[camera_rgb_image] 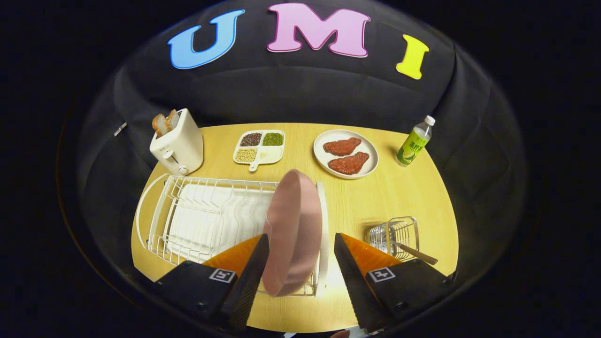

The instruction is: Take the plate from the dish rack, then take the spoon from the basket and place it into the plate.

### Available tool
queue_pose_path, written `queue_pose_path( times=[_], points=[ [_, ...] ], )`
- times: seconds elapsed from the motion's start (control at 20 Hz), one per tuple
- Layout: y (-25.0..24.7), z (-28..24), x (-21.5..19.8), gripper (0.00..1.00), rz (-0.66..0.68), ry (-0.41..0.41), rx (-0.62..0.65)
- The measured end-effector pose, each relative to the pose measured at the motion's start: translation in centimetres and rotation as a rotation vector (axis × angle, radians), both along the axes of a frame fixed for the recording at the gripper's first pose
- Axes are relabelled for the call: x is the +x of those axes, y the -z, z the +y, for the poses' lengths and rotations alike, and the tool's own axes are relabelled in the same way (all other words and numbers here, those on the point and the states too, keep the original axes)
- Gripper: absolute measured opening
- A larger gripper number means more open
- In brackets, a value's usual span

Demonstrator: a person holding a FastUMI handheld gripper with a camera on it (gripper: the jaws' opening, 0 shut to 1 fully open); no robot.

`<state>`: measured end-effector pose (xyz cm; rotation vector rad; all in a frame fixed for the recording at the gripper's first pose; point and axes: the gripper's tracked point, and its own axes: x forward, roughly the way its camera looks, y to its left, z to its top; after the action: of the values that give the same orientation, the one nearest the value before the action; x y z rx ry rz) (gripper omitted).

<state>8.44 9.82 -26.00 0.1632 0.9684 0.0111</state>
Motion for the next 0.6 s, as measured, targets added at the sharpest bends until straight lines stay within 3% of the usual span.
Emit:
queue_pose_path(
  times=[0.15, 0.35, 0.6],
  points=[
    [1.7, 0.5, 0.3, 0.69, 0.054, 0.019, 0.009],
    [2.6, 0.0, 0.3, 0.37, 0.094, 0.072, -0.028],
    [1.6, -1.2, 0.6, 0.27, 0.107, 0.102, -0.105]
  ],
)
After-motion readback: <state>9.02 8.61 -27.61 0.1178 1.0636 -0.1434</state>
